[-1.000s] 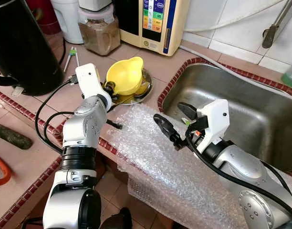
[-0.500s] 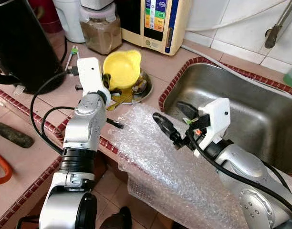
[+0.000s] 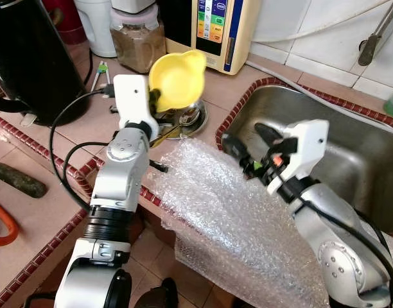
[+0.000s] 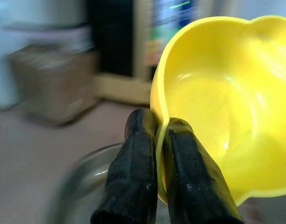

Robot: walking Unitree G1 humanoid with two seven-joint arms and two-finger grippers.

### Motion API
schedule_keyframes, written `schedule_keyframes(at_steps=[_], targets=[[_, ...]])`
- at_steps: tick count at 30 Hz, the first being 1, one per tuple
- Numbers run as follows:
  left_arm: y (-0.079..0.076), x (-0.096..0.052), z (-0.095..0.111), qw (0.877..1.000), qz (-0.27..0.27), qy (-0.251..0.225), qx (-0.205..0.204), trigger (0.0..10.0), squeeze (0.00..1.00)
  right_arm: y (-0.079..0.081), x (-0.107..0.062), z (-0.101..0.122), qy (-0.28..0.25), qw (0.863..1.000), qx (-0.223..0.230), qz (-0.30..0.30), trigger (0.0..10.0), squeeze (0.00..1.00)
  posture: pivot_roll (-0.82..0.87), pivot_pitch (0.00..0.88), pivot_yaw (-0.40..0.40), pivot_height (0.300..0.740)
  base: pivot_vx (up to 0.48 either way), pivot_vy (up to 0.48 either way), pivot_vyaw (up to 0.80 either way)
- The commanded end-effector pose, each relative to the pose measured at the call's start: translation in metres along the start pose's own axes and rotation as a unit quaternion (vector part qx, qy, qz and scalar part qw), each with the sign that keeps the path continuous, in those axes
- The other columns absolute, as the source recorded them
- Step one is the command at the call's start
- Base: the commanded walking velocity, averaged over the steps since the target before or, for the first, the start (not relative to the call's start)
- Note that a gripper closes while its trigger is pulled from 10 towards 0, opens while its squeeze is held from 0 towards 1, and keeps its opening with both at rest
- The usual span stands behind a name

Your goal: Kitchen organization

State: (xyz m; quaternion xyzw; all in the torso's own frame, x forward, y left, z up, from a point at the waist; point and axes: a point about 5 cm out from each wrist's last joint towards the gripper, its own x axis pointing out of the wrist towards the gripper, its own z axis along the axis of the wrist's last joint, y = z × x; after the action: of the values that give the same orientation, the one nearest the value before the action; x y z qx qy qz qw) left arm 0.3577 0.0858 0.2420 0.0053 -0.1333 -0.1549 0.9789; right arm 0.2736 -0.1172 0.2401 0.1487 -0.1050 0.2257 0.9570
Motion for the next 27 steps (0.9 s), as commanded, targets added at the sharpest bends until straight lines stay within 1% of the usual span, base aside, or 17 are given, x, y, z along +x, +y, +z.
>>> schedule_keyframes(at_steps=[1,2,5,6,7,8,10,11,12,13,14,16,18,19,20,21,27], targets=[[-0.013,-0.002,0.003,0.999,-0.037,-0.014,0.011,0.0,0.0,-0.004,-0.001,-0.001,0.001,1.0,0.013,-0.011,10.0,0.0,0.01,0.17,-0.007,0.74,0.0,0.0,0.0],[-0.024,-0.005,0.003,0.998,-0.06,-0.023,0.015,0.0,0.0,-0.004,0.001,-0.001,0.001,1.0,0.013,-0.011,10.0,0.0,0.01,0.17,-0.007,0.74,0.0,0.0,0.0],[-0.036,-0.008,0.002,0.995,-0.092,-0.029,0.017,0.0,0.0,-0.004,0.003,-0.001,-0.002,1.0,0.013,-0.016,10.0,0.0,0.01,0.168,-0.007,0.74,0.0,0.0,0.0],[-0.046,-0.012,0.002,0.992,-0.121,-0.035,0.026,0.0,0.0,-0.005,0.005,0.0,-0.017,0.999,0.018,-0.033,10.0,0.0,0.01,0.168,-0.006,0.74,0.0,0.0,0.0],[-0.046,-0.012,0.002,0.992,-0.121,-0.035,0.026,0.0,0.0,-0.005,0.005,0.0,-0.017,0.999,0.018,-0.033,10.0,0.0,0.01,0.168,-0.006,0.74,0.0,0.0,0.0],[-0.051,-0.014,0.002,0.989,-0.136,-0.041,0.032,0.0,0.0,-0.008,0.008,0.001,-0.025,0.998,0.022,-0.052,10.0,0.0,0.01,0.168,-0.007,0.74,0.0,0.0,0.0],[-0.054,-0.016,0.001,0.989,-0.141,-0.04,0.022,0.0,0.0,-0.012,0.01,-0.001,-0.024,0.997,0.021,-0.073,10.0,0.0,0.01,0.17,-0.008,0.74,0.0,0.0,0.0],[-0.055,-0.017,0.002,0.989,-0.143,-0.041,0.018,0.0,0.0,-0.016,0.011,-0.003,-0.022,0.995,0.021,-0.092,5.1,0.0,0.01,0.17,-0.008,0.74,0.0,0.0,0.0],[-0.055,-0.018,0.002,0.989,-0.144,-0.042,0.016,0.0,0.0,-0.017,0.011,-0.004,-0.021,0.995,0.021,-0.099,5.1,0.0,0.01,0.17,-0.008,0.74,0.0,0.0,0.0],[-0.057,-0.019,0.002,0.989,-0.144,-0.044,0.017,0.0,0.0,-0.022,0.011,-0.006,-0.018,0.993,0.02,-0.118,0.2,0.0,0.02,0.172,-0.009,0.74,0.0,0.0,0.0],[-0.057,-0.019,0.002,0.989,-0.144,-0.044,0.017,0.0,0.0,-0.022,0.011,-0.006,-0.018,0.993,0.02,-0.118,0.2,0.0,0.02,0.172,-0.009,0.74,0.0,0.0,0.0],[-0.06,-0.022,0.001,0.988,-0.15,-0.044,0.016,0.0,0.0,-0.027,0.014,-0.01,-0.012,0.99,0.016,-0.14,0.0,0.0,0.02,0.173,-0.009,0.74,0.0,0.0,0.0],[-0.061,-0.022,0.001,0.988,-0.15,-0.043,0.016,0.0,0.0,-0.028,0.015,-0.008,-0.026,0.989,0.016,-0.148,3.2,0.0,0.02,0.173,-0.01,0.74,0.0,0.0,0.0],[-0.062,-0.023,0.001,0.987,-0.152,-0.043,0.014,0.0,0.0,-0.028,0.018,-0.007,-0.028,0.989,0.007,-0.147,2.5,0.0,0.02,0.173,-0.009,0.74,0.0,0.0,0.0],[-0.062,-0.023,0.001,0.987,-0.153,-0.044,0.014,0.0,0.0,-0.028,0.019,-0.007,-0.028,0.989,0.006,-0.147,0.4,0.0,0.02,0.173,-0.009,0.74,0.0,0.0,0.0],[-0.062,-0.023,0.001,0.987,-0.154,-0.045,0.012,0.0,0.0,-0.028,0.02,-0.008,-0.025,0.988,0.008,-0.15,0.0,0.0,0.02,0.175,-0.011,0.74,0.0,0.0,0.0],[-0.064,-0.024,0.002,0.987,-0.156,-0.046,0.008,0.0,0.0,-0.033,0.021,-0.014,-0.018,0.985,0.034,-0.169,0.0,0.0,0.02,0.179,-0.014,0.74,0.0,0.0,0.0]])
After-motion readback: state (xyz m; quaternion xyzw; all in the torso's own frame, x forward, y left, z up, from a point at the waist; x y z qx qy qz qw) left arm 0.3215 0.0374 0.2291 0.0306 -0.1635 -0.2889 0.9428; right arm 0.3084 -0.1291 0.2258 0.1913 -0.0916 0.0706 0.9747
